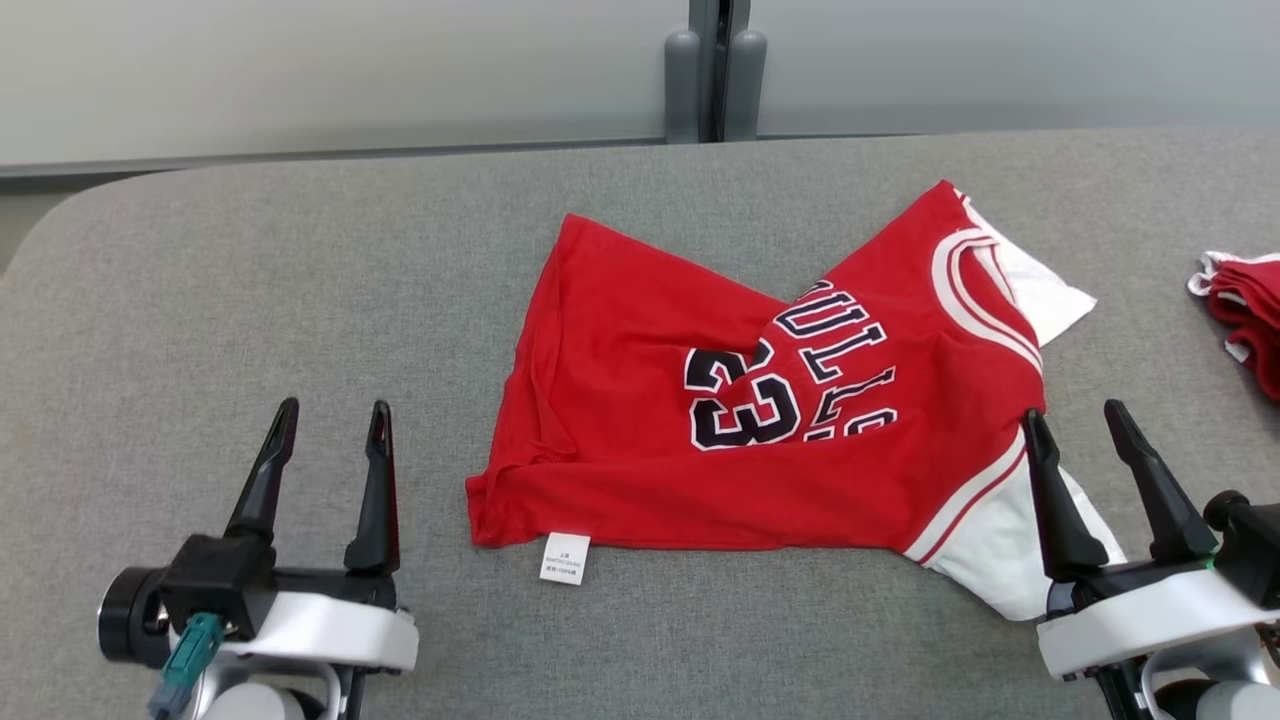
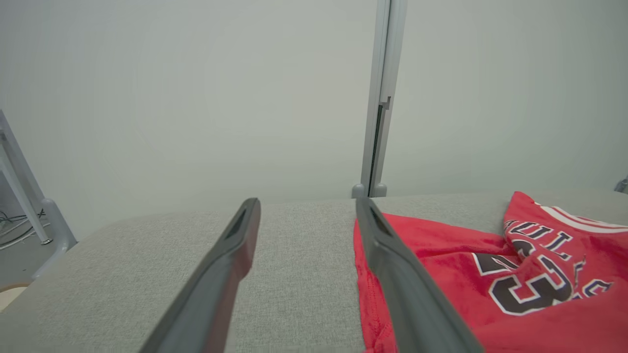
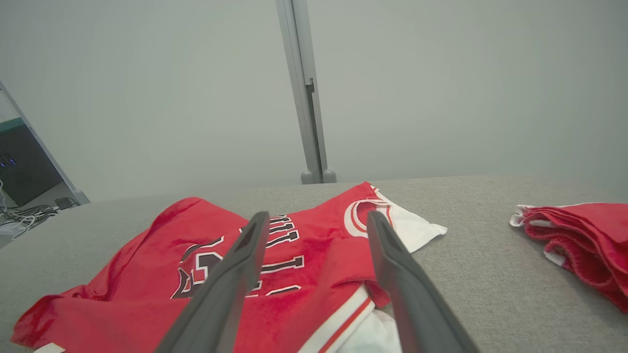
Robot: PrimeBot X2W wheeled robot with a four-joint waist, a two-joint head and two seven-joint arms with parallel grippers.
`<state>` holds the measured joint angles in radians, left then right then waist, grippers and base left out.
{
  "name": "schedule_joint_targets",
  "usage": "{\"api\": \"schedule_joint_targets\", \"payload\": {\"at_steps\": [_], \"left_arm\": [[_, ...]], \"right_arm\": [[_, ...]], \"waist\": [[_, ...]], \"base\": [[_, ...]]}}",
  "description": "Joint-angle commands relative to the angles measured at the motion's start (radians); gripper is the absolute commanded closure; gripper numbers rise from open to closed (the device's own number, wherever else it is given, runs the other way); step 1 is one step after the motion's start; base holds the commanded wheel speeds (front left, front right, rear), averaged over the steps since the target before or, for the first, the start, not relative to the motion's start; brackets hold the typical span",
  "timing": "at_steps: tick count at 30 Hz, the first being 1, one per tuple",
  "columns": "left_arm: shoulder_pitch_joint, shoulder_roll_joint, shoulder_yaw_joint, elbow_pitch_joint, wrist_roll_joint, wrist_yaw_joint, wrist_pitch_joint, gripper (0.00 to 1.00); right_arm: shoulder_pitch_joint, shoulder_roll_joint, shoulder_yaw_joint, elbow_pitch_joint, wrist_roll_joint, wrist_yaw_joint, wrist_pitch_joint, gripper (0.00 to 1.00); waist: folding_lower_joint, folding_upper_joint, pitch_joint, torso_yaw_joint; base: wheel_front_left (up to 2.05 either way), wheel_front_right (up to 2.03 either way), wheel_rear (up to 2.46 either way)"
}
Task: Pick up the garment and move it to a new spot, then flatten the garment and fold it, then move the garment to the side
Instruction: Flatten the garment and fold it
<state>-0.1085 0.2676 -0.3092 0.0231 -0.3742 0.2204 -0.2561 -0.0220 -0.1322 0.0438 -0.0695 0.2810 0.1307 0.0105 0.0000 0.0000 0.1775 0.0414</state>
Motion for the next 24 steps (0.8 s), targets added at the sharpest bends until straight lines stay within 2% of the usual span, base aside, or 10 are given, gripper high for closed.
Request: {"api": "schedule_joint_targets", "payload": {"at_steps": [1, 12, 24], "left_arm": [[0.025, 0.015, 0.011, -0.005, -0.003, -0.001, -0.005, 0.0], [0.127, 0.045, 0.02, -0.036, -0.03, -0.003, 0.014, 0.0], [0.149, 0.042, -0.007, -0.048, -0.035, 0.008, 0.046, 0.0]], "right_arm": [[0.017, -0.007, 0.003, 0.0, 0.002, 0.0, 0.005, 0.0], [0.067, -0.021, 0.014, -0.001, -0.013, 0.0, 0.02, 0.0], [0.088, -0.016, 0.016, -0.019, -0.007, 0.0, 0.035, 0.0]], "waist": [[0.0, 0.0, -0.019, -0.004], [0.0, 0.0, -0.078, -0.007], [0.0, 0.0, -0.095, -0.011]], "base": [[0.0, 0.0, 0.0], [0.0, 0.0, 0.0], [0.0, 0.0, 0.0]]}}
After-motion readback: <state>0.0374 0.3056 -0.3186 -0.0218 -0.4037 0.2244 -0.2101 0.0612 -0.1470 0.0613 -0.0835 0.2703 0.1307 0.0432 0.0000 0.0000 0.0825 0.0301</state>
